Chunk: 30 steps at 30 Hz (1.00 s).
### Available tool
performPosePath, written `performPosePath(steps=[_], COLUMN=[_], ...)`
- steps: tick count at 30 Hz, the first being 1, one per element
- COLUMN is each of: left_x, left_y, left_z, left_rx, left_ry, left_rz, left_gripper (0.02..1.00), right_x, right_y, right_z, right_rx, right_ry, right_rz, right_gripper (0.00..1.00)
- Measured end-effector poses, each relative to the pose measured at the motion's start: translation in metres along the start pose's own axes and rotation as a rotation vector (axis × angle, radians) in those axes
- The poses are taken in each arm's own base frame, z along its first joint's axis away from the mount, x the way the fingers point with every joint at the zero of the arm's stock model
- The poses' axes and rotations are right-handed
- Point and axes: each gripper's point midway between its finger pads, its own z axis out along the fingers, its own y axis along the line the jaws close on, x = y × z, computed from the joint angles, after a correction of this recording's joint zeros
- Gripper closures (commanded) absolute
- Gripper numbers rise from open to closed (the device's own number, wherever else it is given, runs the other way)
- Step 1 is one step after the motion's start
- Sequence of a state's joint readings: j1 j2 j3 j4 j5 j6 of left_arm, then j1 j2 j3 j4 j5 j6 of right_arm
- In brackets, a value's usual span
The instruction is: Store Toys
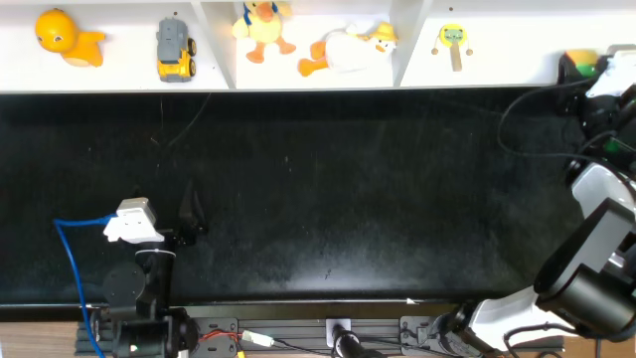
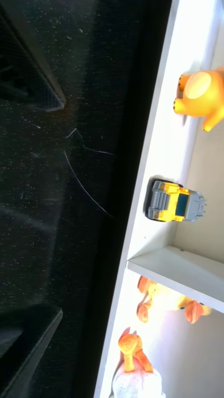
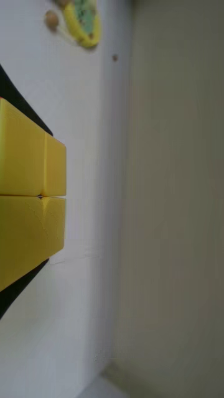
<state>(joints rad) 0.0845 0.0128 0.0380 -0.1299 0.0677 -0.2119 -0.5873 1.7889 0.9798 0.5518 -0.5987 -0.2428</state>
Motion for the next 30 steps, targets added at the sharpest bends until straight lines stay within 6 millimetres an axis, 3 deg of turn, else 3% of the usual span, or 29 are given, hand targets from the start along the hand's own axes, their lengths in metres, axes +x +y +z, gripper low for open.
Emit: performPosePath(steps=[5,9,17,30], left_x=[0.0,0.0,0.0,0.0], left_y=[0.0,0.0,0.0,0.0], left_z=[0.0,0.0,0.0,0.0], left_rx=[0.0,0.0,0.0,0.0], left_ry=[0.0,0.0,0.0,0.0], left_rz=[0.0,0.0,0.0,0.0], left_gripper=[0.02,0.02,0.023,0.02], right_x=[-0.029,-0.037,0.001,0.042], right_y=[0.019,0.025,0.016,0.005], right_z=[0.007,0.011,0.026,0.044], right_rx=[-0.054,-0.072,-0.048,-0.015], right_ry=[-0.11,-0.166,-0.119,-0.096], right_rz=[-0.02,-0.01,0.074,0.112], right_gripper=[0.952,0.952,0.954,0.954])
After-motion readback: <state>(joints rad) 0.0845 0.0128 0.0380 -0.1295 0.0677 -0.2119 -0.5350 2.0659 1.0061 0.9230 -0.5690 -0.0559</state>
